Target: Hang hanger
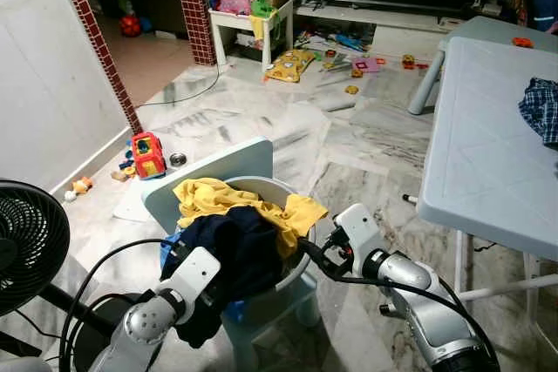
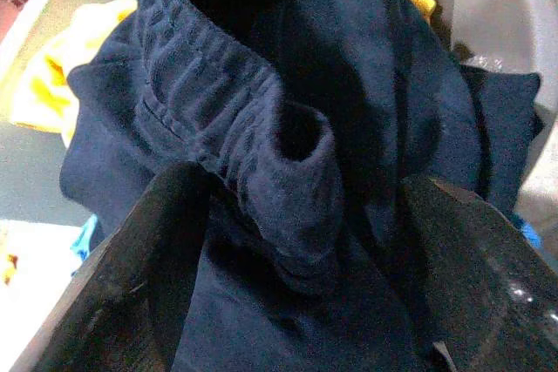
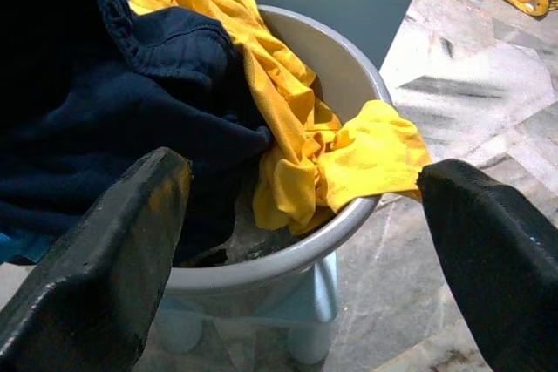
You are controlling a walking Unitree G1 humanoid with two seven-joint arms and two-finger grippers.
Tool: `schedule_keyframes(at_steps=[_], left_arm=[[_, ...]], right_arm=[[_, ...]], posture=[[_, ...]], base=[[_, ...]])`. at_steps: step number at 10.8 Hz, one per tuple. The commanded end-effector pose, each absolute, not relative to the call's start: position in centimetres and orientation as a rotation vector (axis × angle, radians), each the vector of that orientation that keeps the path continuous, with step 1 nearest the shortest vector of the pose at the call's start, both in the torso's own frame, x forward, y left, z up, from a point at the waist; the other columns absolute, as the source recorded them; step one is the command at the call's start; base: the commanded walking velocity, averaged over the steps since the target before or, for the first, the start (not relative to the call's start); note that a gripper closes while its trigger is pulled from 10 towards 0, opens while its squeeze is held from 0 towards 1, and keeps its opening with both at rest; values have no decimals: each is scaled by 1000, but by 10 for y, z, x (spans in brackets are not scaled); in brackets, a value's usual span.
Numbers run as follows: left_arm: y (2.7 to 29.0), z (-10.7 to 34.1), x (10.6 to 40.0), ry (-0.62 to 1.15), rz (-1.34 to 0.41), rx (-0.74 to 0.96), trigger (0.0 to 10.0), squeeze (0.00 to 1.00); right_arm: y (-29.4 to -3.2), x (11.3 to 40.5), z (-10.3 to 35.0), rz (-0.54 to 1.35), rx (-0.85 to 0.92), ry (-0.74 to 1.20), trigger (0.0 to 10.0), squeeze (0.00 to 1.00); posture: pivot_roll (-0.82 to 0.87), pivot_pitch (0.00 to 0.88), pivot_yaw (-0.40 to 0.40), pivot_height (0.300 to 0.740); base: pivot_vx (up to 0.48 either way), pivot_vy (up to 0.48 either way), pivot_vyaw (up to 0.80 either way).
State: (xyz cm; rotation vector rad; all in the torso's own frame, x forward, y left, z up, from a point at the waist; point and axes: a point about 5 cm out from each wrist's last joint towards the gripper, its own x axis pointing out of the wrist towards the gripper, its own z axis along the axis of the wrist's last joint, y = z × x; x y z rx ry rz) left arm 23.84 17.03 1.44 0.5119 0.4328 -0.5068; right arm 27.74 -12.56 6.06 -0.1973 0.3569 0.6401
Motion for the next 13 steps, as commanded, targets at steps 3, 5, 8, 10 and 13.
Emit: schedule_keyframes(at_steps=[3, 5, 8, 10, 13], left_arm=[[165, 16, 244, 400, -543, 552, 10000, 0], [161, 18, 244, 378, -556, 532, 10000, 1000], [155, 19, 243, 376, -587, 553, 10000, 337], [152, 20, 242, 382, -620, 550, 9961, 0], [151, 20, 241, 399, -673, 570, 0, 0]], right_arm=[[-125, 279, 63, 645, -200, 348, 10000, 0], [-125, 279, 63, 644, -200, 348, 10000, 0], [-125, 278, 63, 641, -199, 349, 10000, 0], [-124, 278, 63, 642, -197, 349, 10000, 0], [-124, 279, 63, 639, -194, 348, 10000, 0]], posture=[[-157, 0, 53, 740], [-159, 0, 56, 740], [-157, 0, 58, 740], [-157, 0, 60, 740], [-156, 0, 67, 740]], base=[[0, 0, 0], [0, 0, 0], [0, 0, 0], [0, 0, 0], [0, 0, 0]])
